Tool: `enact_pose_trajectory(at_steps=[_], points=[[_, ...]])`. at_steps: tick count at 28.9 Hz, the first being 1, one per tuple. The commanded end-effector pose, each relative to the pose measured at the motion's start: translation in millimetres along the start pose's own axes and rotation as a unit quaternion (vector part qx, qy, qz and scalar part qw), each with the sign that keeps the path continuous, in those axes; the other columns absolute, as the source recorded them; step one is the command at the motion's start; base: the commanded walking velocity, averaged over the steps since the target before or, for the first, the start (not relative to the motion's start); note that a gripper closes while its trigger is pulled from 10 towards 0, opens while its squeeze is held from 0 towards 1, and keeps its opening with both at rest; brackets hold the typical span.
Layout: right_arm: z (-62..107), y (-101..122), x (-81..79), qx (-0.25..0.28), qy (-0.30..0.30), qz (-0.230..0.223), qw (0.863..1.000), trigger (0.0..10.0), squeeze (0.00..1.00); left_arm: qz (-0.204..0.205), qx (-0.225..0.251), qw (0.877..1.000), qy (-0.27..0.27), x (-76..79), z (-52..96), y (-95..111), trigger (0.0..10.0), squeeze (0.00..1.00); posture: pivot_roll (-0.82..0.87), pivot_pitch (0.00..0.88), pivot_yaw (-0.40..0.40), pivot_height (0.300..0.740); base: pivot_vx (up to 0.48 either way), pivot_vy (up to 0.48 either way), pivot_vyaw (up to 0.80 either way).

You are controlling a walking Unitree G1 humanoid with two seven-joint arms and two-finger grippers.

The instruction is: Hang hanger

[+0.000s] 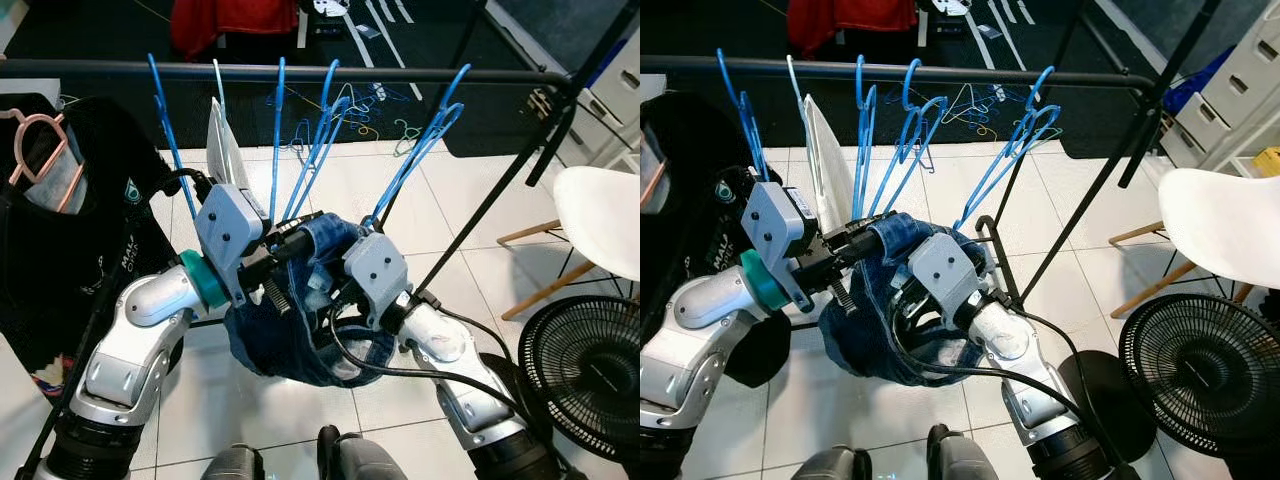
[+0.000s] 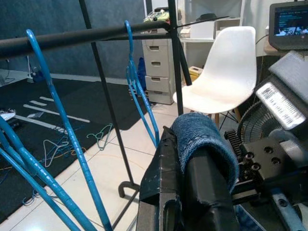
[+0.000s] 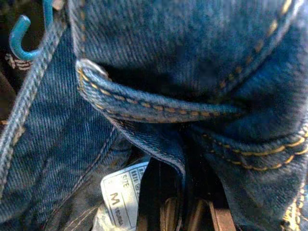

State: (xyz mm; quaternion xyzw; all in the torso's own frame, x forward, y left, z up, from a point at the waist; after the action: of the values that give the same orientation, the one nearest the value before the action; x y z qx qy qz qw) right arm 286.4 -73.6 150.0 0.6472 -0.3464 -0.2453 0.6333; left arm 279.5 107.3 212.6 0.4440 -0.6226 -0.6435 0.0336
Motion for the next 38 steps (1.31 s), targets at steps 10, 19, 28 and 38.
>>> enact_pose_trajectory(at_steps=[10, 19, 28, 38], points=[[28.6, 39, 15.9, 0.080, -0.082, -0.054, 0.992, 0.0, 0.00, -0.054, -0.100, 0.993, 0.037, 2.8, -10.5, -41, 10.0, 0.00, -0.05, 0.094, -0.012, 0.733, 0.000, 0.000, 0.00], [45.8, 13, 50.7, 0.054, -0.204, -0.113, 0.971, 0.0, 0.00, 0.000, -0.092, 0.996, 0.022, 2.9, 4.2, -38, 10.0, 1.00, -0.05, 0.100, -0.008, 0.733, 0.000, 0.000, 0.00], [49.2, -3, 56.9, 0.016, -0.245, -0.137, 0.960, 0.0, 0.00, 0.061, -0.017, 0.996, -0.068, 22.6, 17.1, -10, 10.0, 0.00, -0.05, 0.106, -0.004, 0.733, 0.000, 0.000, 0.00], [45.9, -20, 28.9, -0.031, -0.179, -0.148, 0.972, 0.0, 0.00, 0.057, 0.012, 0.996, 0.073, -9.3, -14.3, 7, 10.0, 0.00, -0.06, 0.103, -0.001, 0.733, 0.000, 0.000, 0.00]])
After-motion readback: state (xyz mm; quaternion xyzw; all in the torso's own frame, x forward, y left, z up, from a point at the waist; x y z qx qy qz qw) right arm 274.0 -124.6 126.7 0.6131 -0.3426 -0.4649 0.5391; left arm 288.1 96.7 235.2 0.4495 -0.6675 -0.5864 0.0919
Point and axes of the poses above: a point about 5 cm out from each wrist's last joint towards the gripper, its own z axis pointing back from the gripper into the wrist, its own y axis along the axis of the wrist's last joint, x = y × z, the point moved 1 cm from there along -z, pointing out of the wrist towards the gripper, and after that the axes turned 14 degrees about -z, right-handed, at the moved point
